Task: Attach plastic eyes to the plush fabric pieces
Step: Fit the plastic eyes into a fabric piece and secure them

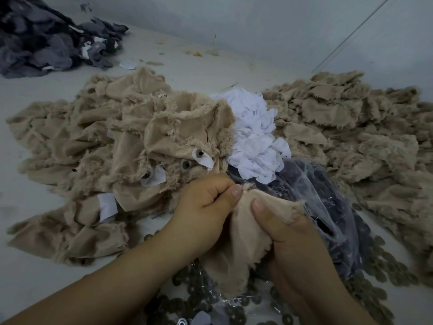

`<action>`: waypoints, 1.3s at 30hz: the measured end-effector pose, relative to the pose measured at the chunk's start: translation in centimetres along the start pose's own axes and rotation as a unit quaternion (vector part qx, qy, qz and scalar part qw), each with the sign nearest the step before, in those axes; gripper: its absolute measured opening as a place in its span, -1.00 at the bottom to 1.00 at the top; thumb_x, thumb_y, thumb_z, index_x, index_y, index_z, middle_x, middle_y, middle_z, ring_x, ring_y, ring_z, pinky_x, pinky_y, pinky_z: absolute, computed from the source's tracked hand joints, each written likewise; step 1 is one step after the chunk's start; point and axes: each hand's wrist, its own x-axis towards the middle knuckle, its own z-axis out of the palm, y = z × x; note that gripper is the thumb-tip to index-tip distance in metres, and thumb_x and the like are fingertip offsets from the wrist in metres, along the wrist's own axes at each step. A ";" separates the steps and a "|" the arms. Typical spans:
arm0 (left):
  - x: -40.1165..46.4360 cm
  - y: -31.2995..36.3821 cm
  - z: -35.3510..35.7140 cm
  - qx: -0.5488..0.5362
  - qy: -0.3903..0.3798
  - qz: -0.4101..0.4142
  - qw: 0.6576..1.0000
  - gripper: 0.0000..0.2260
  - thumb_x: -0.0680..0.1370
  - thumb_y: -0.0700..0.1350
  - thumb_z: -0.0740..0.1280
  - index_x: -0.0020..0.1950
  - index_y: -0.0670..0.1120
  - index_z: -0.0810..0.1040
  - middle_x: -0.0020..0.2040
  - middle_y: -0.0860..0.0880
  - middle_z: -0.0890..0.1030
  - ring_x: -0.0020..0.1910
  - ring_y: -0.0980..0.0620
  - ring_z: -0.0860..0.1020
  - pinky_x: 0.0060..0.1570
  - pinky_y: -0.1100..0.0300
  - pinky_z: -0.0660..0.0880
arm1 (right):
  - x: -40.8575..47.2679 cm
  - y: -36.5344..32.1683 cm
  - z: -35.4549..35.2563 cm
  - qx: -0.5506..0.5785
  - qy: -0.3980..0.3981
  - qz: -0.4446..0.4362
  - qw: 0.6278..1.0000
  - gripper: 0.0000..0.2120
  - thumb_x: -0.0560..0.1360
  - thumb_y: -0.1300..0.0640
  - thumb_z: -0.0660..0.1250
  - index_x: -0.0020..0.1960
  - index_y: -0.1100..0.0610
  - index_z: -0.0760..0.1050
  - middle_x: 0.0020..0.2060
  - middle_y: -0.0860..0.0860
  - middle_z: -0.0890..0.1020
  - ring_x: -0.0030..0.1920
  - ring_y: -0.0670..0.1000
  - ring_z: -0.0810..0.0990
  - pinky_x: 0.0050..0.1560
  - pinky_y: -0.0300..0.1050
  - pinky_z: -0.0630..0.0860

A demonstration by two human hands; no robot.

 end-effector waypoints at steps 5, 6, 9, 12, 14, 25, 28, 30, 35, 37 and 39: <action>-0.3 0.0 0.2 -0.100 -0.015 -0.041 0.994 -0.68 0.55 -0.13 0.25 -0.41 -0.05 0.33 -0.45 0.06 0.32 -0.42 0.13 0.29 -0.39 0.27 0.29 | -0.2 -0.2 0.1 0.020 -0.014 0.020 1.000 -0.63 0.43 0.09 0.37 0.15 0.28 0.64 0.05 0.25 0.70 0.09 0.23 0.70 0.23 0.20 0.56; -0.3 0.0 0.2 -0.105 -0.018 -0.040 0.994 -0.68 0.56 -0.13 0.25 -0.39 -0.06 0.33 -0.44 0.06 0.32 -0.42 0.13 0.28 -0.39 0.28 0.29 | -0.1 -0.2 0.1 0.022 -0.014 0.027 0.999 -0.62 0.46 0.08 0.35 0.18 0.28 0.61 0.06 0.26 0.70 0.10 0.23 0.69 0.25 0.21 0.54; -0.4 -0.1 0.3 -0.092 -0.019 -0.029 0.995 -0.69 0.57 -0.12 0.25 -0.38 -0.05 0.34 -0.44 0.11 0.33 -0.42 0.16 0.29 -0.39 0.32 0.30 | -0.1 0.0 0.2 0.033 -0.006 0.034 0.999 -0.63 0.49 0.04 0.33 0.17 0.27 0.62 0.05 0.25 0.70 0.09 0.21 0.70 0.26 0.20 0.53; -0.4 -0.1 0.5 -0.060 -0.018 -0.011 0.998 -0.70 0.57 -0.11 0.26 -0.37 -0.01 0.37 -0.44 0.14 0.35 -0.41 0.19 0.32 -0.38 0.33 0.31 | -0.2 0.1 0.4 0.028 -0.019 0.023 0.999 -0.62 0.47 0.03 0.37 0.16 0.27 0.62 0.08 0.27 0.69 0.14 0.23 0.67 0.25 0.21 0.55; -0.5 0.0 0.5 -0.044 -0.013 -0.005 0.999 -0.71 0.56 -0.10 0.26 -0.36 -0.01 0.38 -0.43 0.15 0.37 -0.41 0.19 0.33 -0.38 0.31 0.31 | -0.3 0.1 0.5 0.043 -0.035 0.032 0.998 -0.61 0.43 0.06 0.40 0.16 0.27 0.62 0.10 0.29 0.67 0.16 0.25 0.66 0.23 0.22 0.57; -0.9 0.4 0.9 0.030 0.018 0.054 0.998 -0.70 0.59 -0.16 0.23 -0.34 -0.15 0.33 -0.41 0.11 0.34 -0.40 0.18 0.32 -0.36 0.38 0.27 | -0.6 0.0 0.7 0.120 -0.050 0.096 0.987 -0.62 0.53 0.14 0.29 0.30 0.27 0.54 0.14 0.29 0.66 0.15 0.27 0.66 0.20 0.21 0.57; -0.8 0.3 1.0 0.038 0.033 0.057 0.997 -0.69 0.60 -0.15 0.23 -0.34 -0.17 0.32 -0.41 0.10 0.33 -0.40 0.19 0.31 -0.36 0.37 0.26 | -0.6 -0.1 0.7 0.142 -0.050 0.132 0.980 -0.62 0.60 0.12 0.24 0.35 0.26 0.50 0.20 0.31 0.62 0.21 0.31 0.62 0.34 0.29 0.44; -0.8 0.2 1.1 0.053 0.036 0.062 0.996 -0.69 0.60 -0.16 0.23 -0.34 -0.14 0.32 -0.41 0.11 0.32 -0.40 0.19 0.30 -0.35 0.39 0.25 | -0.6 -0.2 0.6 0.159 -0.049 0.164 0.972 -0.61 0.61 0.09 0.23 0.36 0.26 0.50 0.21 0.31 0.62 0.23 0.31 0.61 0.35 0.30 0.41; -1.1 0.2 1.3 0.119 0.049 0.104 0.986 -0.72 0.59 -0.24 0.22 -0.33 -0.18 0.34 -0.38 0.06 0.32 -0.37 0.14 0.31 -0.32 0.39 0.23 | -0.8 -0.1 0.6 0.188 -0.057 0.195 0.961 -0.60 0.58 0.05 0.24 0.30 0.26 0.56 0.17 0.30 0.65 0.16 0.26 0.66 0.12 0.21 0.62; -1.2 0.3 1.4 0.107 0.049 0.095 0.989 -0.72 0.58 -0.23 0.23 -0.33 -0.17 0.34 -0.39 0.05 0.33 -0.37 0.16 0.31 -0.32 0.39 0.24 | -0.8 0.1 0.6 0.187 -0.055 0.174 0.965 -0.59 0.53 0.07 0.27 0.28 0.27 0.56 0.15 0.30 0.65 0.13 0.25 0.67 -0.01 0.17 0.67; -1.2 0.3 1.5 0.081 0.045 0.070 0.993 -0.71 0.58 -0.20 0.23 -0.34 -0.19 0.34 -0.40 0.00 0.35 -0.38 0.17 0.31 -0.33 0.39 0.25 | -0.8 0.2 0.6 0.174 -0.041 0.139 0.974 -0.55 0.48 0.09 0.29 0.31 0.28 0.54 0.15 0.31 0.65 0.15 0.27 0.66 0.07 0.18 0.64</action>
